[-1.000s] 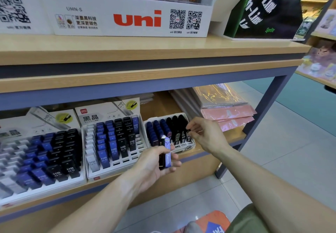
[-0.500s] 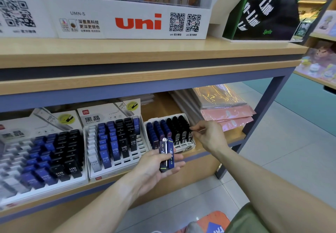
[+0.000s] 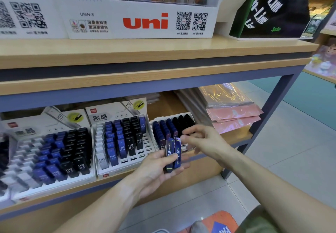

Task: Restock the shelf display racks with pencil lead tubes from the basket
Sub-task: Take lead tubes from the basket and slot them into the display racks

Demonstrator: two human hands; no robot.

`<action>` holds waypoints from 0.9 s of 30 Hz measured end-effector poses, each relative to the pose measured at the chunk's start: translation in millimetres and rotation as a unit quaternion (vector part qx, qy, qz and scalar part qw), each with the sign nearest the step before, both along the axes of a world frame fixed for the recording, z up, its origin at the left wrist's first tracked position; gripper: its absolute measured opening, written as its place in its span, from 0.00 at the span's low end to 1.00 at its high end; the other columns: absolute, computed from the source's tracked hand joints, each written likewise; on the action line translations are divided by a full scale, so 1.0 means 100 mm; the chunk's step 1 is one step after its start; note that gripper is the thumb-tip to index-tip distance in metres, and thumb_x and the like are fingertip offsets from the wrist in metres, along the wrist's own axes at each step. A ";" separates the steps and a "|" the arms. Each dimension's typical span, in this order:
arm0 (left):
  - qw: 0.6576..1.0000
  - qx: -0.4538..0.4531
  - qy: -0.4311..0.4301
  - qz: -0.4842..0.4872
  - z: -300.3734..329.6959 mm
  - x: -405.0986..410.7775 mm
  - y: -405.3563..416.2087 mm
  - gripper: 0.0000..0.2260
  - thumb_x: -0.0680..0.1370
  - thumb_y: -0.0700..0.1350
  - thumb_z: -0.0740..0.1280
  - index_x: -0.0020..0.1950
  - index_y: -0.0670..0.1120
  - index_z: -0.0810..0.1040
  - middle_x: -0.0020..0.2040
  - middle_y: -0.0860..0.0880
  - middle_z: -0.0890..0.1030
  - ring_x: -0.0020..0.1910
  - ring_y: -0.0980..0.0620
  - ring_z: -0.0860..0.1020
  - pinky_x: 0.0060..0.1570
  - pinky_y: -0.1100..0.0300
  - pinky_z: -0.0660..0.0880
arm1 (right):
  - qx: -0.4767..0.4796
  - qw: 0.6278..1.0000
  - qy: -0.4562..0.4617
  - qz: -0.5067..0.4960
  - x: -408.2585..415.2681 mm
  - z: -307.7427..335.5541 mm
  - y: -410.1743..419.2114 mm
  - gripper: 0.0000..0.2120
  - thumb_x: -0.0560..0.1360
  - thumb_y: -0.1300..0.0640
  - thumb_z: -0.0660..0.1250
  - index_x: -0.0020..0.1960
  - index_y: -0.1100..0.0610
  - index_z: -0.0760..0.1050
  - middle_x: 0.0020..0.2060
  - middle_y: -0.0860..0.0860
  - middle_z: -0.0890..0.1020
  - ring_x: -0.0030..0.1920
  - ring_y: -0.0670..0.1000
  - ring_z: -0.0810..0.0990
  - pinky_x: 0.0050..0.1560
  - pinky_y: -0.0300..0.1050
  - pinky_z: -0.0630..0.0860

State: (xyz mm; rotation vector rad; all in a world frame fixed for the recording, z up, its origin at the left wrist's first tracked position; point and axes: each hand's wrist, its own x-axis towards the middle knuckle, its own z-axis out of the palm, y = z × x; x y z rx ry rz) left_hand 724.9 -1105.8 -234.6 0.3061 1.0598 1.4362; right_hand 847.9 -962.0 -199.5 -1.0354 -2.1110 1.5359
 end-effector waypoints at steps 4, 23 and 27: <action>1.000 0.002 0.001 0.005 -0.01 0.01 0.00 0.11 0.82 0.36 0.64 0.64 0.39 0.78 0.57 0.36 0.84 0.57 0.36 0.84 0.50 0.57 0.83 | -0.013 0.999 0.004 0.039 -0.09 -0.04 -0.08 0.13 0.74 0.65 0.75 0.56 0.58 0.80 0.42 0.57 0.87 0.39 0.49 0.83 0.38 0.40 0.77; 0.993 -0.058 0.055 0.092 -0.13 -0.07 -0.03 0.10 0.85 0.39 0.61 0.61 0.34 0.77 0.50 0.35 0.86 0.49 0.38 0.86 0.39 0.57 0.82 | 0.012 0.993 0.070 -0.089 -0.17 -0.02 -0.05 0.10 0.68 0.60 0.81 0.47 0.58 0.83 0.39 0.56 0.87 0.41 0.55 0.87 0.47 0.47 0.84; 0.985 -0.097 0.087 0.113 -0.23 -0.13 -0.08 0.10 0.85 0.39 0.61 0.60 0.34 0.78 0.44 0.38 0.86 0.41 0.42 0.85 0.38 0.57 0.82 | 0.130 0.974 0.023 -0.183 -0.25 -0.03 -0.01 0.08 0.68 0.56 0.82 0.42 0.52 0.83 0.35 0.47 0.86 0.38 0.44 0.85 0.43 0.40 0.81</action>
